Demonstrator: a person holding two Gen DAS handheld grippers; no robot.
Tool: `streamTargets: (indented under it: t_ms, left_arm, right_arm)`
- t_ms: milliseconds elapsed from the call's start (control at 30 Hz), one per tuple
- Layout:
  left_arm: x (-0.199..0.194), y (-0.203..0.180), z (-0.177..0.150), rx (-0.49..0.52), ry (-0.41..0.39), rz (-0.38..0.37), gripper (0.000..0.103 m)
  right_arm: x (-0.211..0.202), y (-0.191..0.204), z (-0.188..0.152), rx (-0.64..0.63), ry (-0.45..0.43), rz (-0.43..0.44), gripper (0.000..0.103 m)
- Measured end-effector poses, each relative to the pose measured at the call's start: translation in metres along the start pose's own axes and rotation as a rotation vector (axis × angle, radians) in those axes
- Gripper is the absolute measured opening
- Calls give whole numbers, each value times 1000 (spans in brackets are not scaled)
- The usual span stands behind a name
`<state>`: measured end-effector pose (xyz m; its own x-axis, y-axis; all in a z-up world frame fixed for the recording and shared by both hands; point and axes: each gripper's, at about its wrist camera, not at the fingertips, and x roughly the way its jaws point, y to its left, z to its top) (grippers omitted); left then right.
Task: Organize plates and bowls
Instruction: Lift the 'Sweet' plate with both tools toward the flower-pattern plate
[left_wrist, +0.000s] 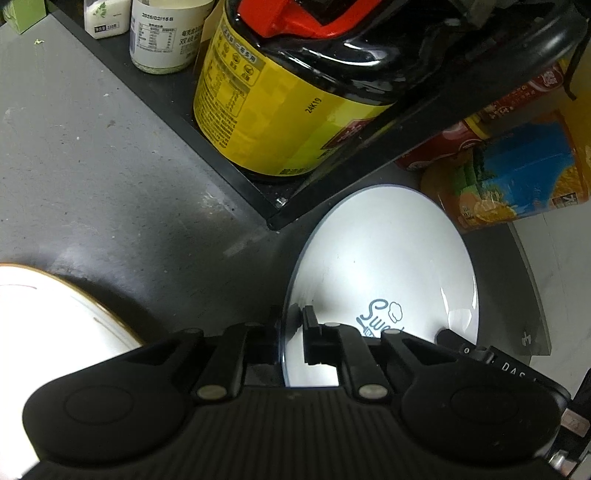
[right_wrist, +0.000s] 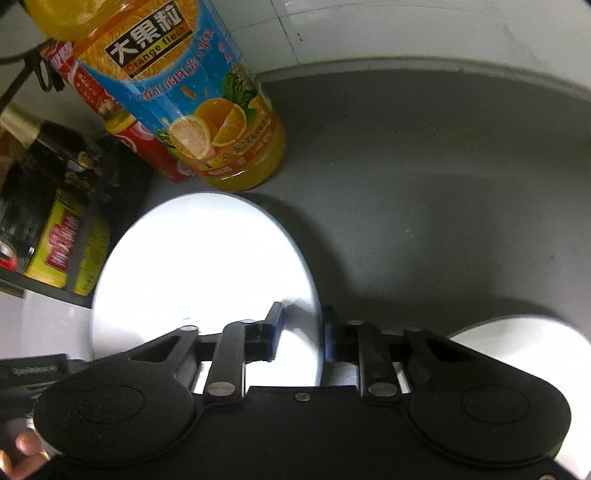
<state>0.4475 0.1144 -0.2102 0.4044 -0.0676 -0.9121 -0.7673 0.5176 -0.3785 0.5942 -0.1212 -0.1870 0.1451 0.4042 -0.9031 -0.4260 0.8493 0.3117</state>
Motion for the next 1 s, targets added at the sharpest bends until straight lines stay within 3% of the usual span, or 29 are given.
streamTargets:
  t_ms: [433, 1000]
  left_arm:
    - [-21, 1, 0, 54, -30, -4, 8]
    - [-81, 24, -9, 147, -27, -62, 7]
  right_arm:
    - [-37, 2, -12, 18, -64, 71, 7]
    - [-87, 34, -66, 101, -160, 91, 7]
